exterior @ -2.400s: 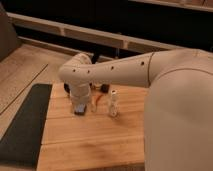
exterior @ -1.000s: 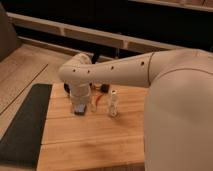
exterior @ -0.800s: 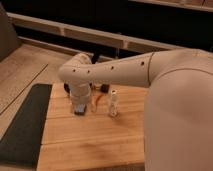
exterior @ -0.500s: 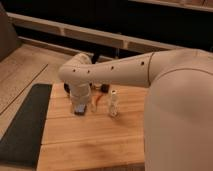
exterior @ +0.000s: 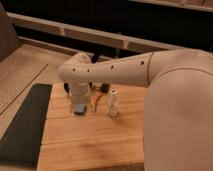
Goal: Knock the bottle over
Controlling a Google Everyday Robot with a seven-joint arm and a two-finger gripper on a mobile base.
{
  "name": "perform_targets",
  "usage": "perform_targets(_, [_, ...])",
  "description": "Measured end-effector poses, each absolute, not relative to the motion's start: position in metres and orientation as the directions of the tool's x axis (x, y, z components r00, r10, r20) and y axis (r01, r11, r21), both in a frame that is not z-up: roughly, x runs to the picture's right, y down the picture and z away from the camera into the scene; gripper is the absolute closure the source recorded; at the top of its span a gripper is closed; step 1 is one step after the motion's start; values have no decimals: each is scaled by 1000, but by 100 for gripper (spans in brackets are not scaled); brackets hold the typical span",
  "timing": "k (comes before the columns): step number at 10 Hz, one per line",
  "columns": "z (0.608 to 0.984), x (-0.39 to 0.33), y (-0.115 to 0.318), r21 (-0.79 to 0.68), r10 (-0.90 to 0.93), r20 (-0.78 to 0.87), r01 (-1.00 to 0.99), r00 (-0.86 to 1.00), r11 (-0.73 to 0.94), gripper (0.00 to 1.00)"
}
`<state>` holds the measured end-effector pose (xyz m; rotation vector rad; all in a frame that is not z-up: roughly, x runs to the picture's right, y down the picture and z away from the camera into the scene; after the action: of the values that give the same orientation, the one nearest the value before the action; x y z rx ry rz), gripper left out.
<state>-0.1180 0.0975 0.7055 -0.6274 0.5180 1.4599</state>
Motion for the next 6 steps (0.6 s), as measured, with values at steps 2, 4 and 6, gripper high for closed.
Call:
perform_targets(2, [721, -122, 96, -57, 687, -726, -993, -28, -101, 35])
perform_targets(4, [731, -106, 102, 0, 645, -757, -988, -102, -156, 35])
perform_targets(6, [733, -87, 106, 52, 614, -777, -986, -138, -156, 35])
